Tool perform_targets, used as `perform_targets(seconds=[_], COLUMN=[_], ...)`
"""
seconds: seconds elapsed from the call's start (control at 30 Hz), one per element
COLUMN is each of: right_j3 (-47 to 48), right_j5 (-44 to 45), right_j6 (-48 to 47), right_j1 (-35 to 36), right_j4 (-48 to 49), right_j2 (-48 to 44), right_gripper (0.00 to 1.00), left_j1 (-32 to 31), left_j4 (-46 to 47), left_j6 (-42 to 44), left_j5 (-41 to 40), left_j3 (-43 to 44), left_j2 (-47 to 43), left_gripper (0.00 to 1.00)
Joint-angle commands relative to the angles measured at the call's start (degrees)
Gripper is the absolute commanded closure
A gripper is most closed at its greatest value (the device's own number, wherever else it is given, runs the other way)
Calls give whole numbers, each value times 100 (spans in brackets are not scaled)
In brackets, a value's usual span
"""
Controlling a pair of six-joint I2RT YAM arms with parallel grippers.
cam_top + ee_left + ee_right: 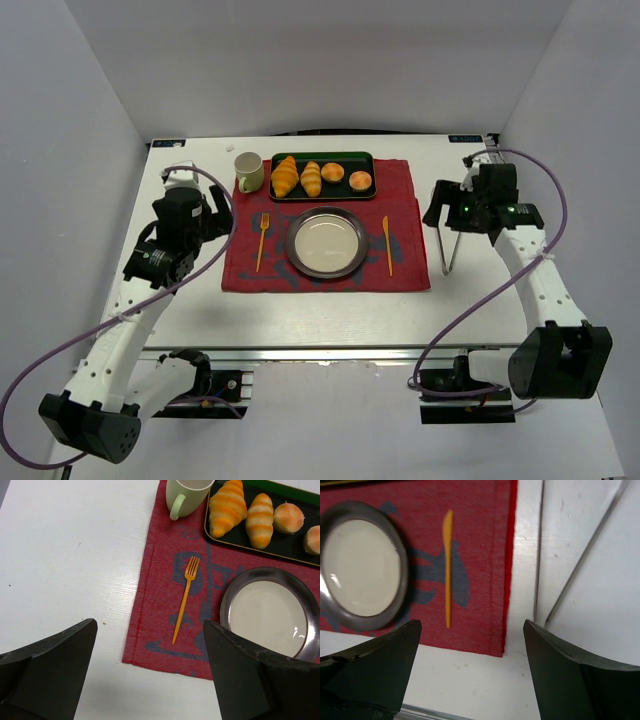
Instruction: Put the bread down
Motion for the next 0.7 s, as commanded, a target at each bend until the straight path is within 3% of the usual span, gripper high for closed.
perform_targets(seconds=[0.0,0.03,0.07,0.1,0.13,0.17,0.2,0.23,0.27,0.33,0.67], right_j3=[-280,-289,-254,-263,-280,-358,-472,-500,-509,-509,-772], right_j5=[627,768,865,953,1189,1226,1305,1297,1262,1279,2112], right_j6=[206,127,92,48,39,4,-14,-23,3,30,-58], right_j1=[14,14,14,14,14,14,14,14,14,14,14], right_j4=[480,464,342,314,288,470,524,560,612,718,1342], right_j2=[-137,-85,90,161,223,284,328,381,529,697,1655], right_gripper=[11,11,18,87,100,100,60,40,37,12,11], left_j1=[-19,-19,-19,-19,-19,-19,-19,-19,-19,-19,-19], left_j4=[209,262,288,323,393,446,490,508,508,508,667], left_j6=[173,190,190,190,173,155,146,138,129,129,102], left_j5=[4,3,12,30,47,56,100,100,109,118,302], left_j3=[-92,-118,-188,-224,-276,-329,-434,-470,-487,-531,-584], left_j2=[43,52,52,43,34,17,-18,-27,-36,-45,148], left_gripper=[2,2,2,2,2,2,2,2,2,2,2])
